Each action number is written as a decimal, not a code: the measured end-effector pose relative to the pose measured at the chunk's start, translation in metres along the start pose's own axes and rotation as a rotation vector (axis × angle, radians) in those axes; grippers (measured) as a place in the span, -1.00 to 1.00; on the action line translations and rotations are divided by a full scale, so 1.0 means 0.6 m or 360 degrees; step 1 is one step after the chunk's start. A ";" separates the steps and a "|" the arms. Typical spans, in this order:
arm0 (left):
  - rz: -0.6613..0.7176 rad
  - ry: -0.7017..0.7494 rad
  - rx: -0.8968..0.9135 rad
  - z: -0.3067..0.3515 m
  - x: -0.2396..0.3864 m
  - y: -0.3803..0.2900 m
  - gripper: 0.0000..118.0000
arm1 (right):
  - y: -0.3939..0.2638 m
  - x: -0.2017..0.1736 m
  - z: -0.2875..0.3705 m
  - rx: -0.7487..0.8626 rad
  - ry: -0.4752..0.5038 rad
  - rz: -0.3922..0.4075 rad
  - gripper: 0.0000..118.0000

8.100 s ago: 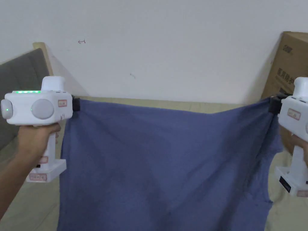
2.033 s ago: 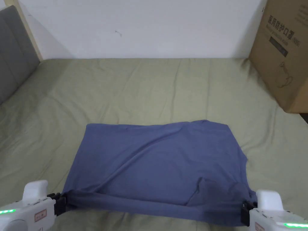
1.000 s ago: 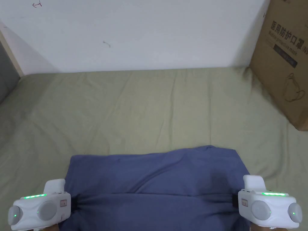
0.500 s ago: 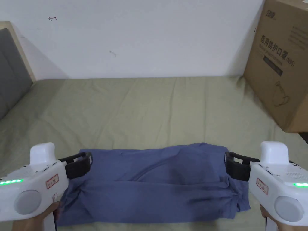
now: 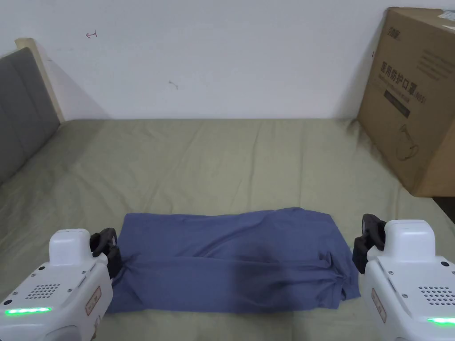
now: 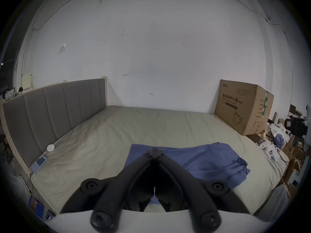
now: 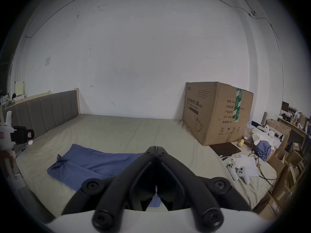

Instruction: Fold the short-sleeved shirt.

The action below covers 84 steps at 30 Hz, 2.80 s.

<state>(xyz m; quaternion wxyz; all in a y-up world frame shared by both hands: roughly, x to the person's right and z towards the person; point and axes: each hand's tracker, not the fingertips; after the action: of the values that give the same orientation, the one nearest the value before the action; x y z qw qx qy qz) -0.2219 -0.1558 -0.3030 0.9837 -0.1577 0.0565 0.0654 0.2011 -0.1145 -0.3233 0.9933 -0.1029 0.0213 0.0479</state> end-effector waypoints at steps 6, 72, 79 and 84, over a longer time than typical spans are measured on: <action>0.0012 0.0043 -0.0137 -0.035 -0.027 -0.005 -1.00 | -0.001 0.001 -0.016 -0.0018 0.0010 -0.0037 -1.00; 0.0249 0.0114 -0.0899 -0.147 -0.137 -0.102 -0.91 | -0.203 0.108 -0.194 -0.1013 0.0041 -0.0229 -0.92; 0.0268 0.0102 -0.1025 -0.082 -0.149 -0.163 -0.91 | -0.248 0.129 -0.099 -0.1096 0.0054 -0.0330 -0.92; 0.0245 0.0160 -0.1190 -0.080 -0.152 -0.225 -0.91 | -0.331 0.121 -0.090 -0.1309 0.0006 -0.0346 -0.92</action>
<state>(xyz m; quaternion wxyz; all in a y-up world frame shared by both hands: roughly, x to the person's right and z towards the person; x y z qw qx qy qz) -0.2964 -0.3081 -0.2954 0.8465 -0.5038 0.0885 0.1474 0.2910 -0.3126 -0.3399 0.8688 -0.4922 -0.0088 -0.0528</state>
